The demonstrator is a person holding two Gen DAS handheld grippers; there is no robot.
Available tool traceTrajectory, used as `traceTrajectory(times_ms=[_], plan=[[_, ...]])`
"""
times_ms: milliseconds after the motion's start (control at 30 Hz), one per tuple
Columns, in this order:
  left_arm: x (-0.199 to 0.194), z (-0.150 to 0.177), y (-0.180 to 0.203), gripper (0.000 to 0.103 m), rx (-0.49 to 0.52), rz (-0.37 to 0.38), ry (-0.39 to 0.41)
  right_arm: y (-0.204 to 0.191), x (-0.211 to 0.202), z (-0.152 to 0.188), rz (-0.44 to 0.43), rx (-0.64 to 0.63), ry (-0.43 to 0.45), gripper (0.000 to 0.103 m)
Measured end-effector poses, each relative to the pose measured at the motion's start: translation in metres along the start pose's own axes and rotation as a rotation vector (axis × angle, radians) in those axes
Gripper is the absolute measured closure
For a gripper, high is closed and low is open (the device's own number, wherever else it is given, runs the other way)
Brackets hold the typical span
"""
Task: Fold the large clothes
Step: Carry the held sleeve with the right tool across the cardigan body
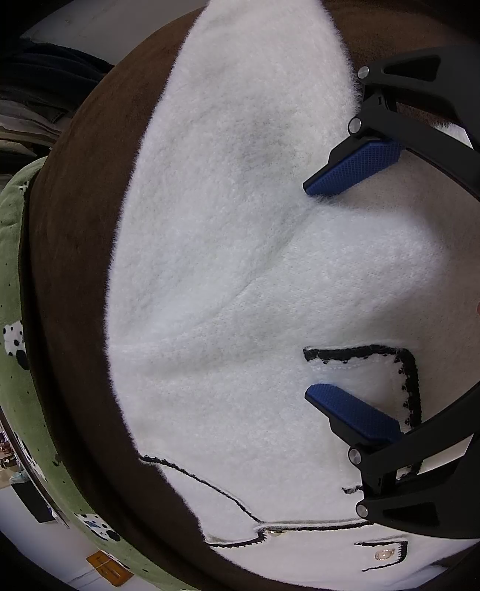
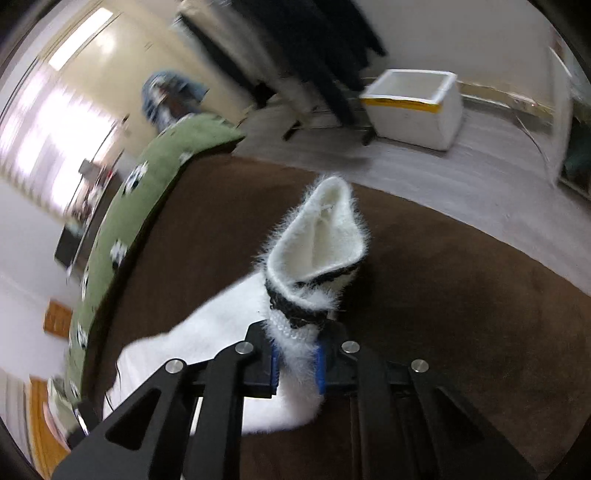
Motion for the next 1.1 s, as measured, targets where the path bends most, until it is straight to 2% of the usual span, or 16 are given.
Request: traceTrajectory(times_ms=[100,300,500,533,733,867,1100], plan=[[0.000,-0.001,-0.001,0.005,0.000,0.003,0.007,-0.015,-0.003,0.001,0.020,-0.050,0.001,0.090],[-0.005,-0.002,-0.004,0.006,0.005,0.023,0.008,-0.070,-0.033,-0.001,-0.034,-0.137,0.030,0.090],[-0.042,0.000,-0.023,0.006,0.021,0.034,0.026,-0.163,-0.081,0.001,-0.114,-0.268,0.085,0.090],[-0.051,0.002,-0.030,0.006,0.017,0.033,0.029,-0.188,-0.094,0.004,-0.138,-0.298,0.098,0.090],[-0.120,0.017,-0.101,0.006,-0.057,-0.012,0.084,-0.299,-0.149,0.028,-0.257,-0.409,0.137,0.090],[-0.168,0.046,-0.169,0.006,-0.135,-0.069,0.099,-0.377,-0.182,0.059,-0.338,-0.489,0.141,0.090],[-0.221,0.108,-0.270,0.006,-0.226,-0.152,0.091,-0.517,-0.227,0.129,-0.460,-0.629,0.151,0.091]])
Point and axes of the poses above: each gripper's, at about its wrist camera, not at the fingertips, and x roughly the way its jaws point, y to its right, z to its underside, the point moved 10 cm from there along x, roughly the way its jaws point, and after that the axes turned 7 degrees about z, right-handed, at the moved point
